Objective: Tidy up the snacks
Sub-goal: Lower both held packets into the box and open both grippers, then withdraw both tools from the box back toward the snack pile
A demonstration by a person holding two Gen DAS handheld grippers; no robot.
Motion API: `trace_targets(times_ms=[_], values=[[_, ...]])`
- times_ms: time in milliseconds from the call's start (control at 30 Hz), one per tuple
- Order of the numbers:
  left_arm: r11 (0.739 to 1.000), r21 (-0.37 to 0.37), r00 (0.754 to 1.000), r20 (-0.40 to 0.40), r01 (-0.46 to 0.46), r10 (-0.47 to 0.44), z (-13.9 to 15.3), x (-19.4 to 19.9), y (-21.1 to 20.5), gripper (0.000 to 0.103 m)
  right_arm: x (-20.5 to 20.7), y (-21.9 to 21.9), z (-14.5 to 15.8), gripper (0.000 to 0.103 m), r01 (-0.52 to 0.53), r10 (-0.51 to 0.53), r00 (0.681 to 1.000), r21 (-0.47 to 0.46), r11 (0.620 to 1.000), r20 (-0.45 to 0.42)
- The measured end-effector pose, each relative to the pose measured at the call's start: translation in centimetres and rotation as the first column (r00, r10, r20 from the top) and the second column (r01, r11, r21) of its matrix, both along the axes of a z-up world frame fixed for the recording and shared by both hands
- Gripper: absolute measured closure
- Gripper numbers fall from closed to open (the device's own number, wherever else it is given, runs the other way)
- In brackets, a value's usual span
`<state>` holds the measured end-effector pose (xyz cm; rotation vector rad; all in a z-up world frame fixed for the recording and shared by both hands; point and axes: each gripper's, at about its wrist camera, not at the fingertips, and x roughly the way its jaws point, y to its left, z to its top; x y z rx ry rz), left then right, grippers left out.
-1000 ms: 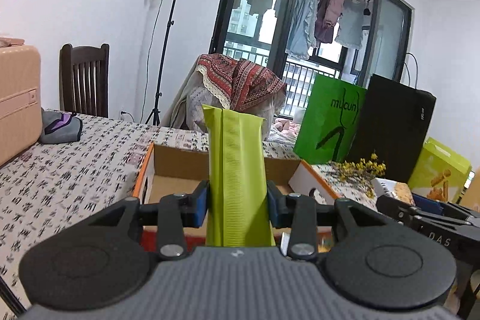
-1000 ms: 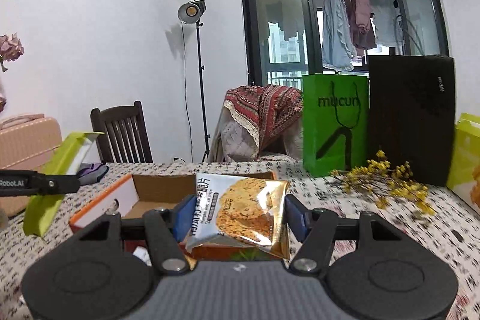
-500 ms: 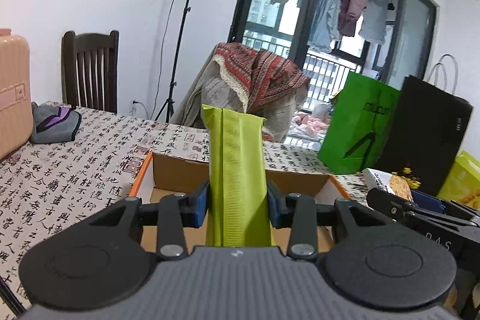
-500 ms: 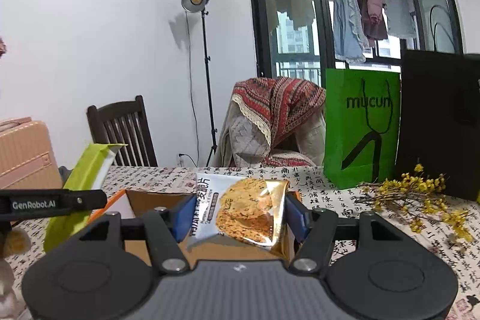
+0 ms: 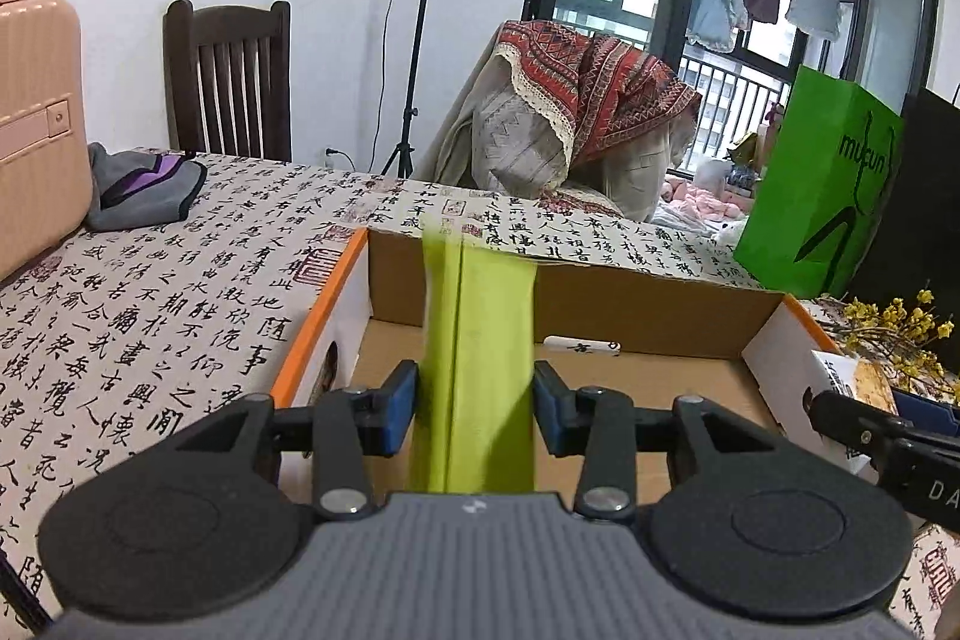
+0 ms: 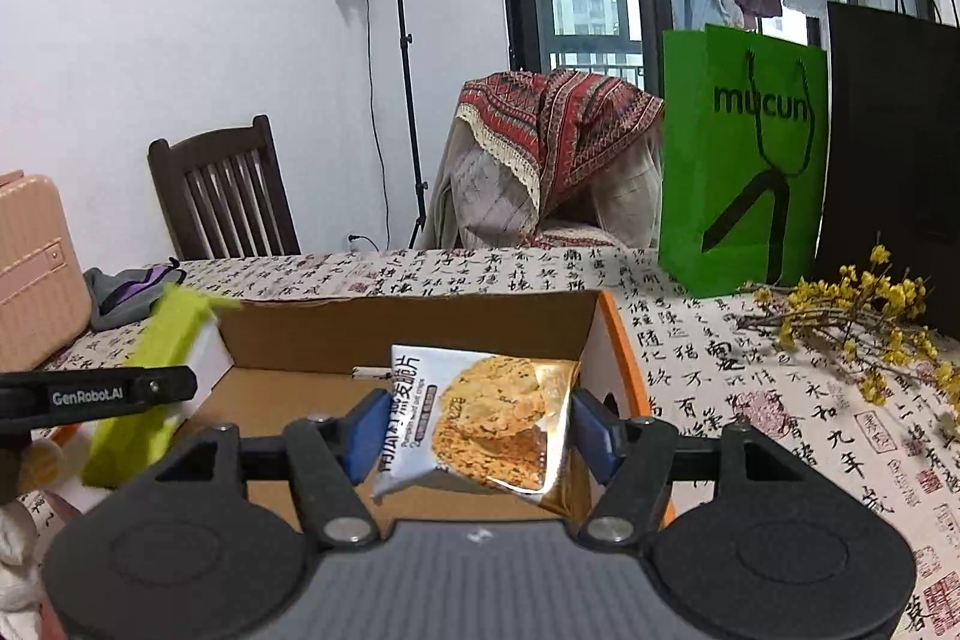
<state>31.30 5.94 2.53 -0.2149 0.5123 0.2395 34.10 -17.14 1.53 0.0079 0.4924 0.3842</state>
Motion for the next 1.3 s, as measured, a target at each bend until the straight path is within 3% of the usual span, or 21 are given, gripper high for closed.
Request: trace_targets(times_ms=[33, 100, 167, 200, 233, 667, 1300], values=[[1.000, 0.002, 1.000, 0.008, 0.004, -0.004, 0.0, -0.2, 0.0, 0.052, 0.0, -0.1, -0.1, 0.030, -0.004, 0.004, 1.000, 0.006, 1.000, -0.004], [1.000, 0.009, 0.999, 0.033, 0.006, -0.007, 0.3, -0.7, -0.2, 0.020, 0.1, -0.4, -0.2, 0.022, -0.006, 0.006, 1.000, 0.015, 1.000, -0.010], [0.999, 0.032, 0.998, 0.062, -0.006, 0.004, 0.6, -1.2, -0.6, 0.001, 0.1, -0.6, -0.2, 0.013, -0.008, 0.008, 1.000, 0.023, 1.000, -0.015], [0.999, 0.036, 0.997, 0.082, -0.004, 0.001, 0.8, -1.5, -0.7, 0.000, 0.0, -0.6, -0.2, 0.003, -0.008, 0.009, 1.000, 0.028, 1.000, -0.015], [0.999, 0.034, 0.995, 0.098, 0.005, -0.008, 1.0, -1.9, -0.8, 0.000, -0.1, -0.7, -0.2, 0.000, -0.010, 0.010, 1.000, 0.030, 0.999, -0.015], [0.999, 0.011, 0.988, 0.151, 0.034, -0.035, 3.2, -3.6, -1.8, 0.000, -2.3, -1.7, 2.3, 0.000, 0.002, -0.006, 0.998, 0.054, 0.999, 0.069], [0.996, 0.036, 0.980, 0.183, 0.077, -0.083, 5.3, -11.7, -2.8, 0.000, -13.0, -3.8, 4.4, 0.000, -0.017, 0.016, 0.991, 0.002, 1.000, 0.134]])
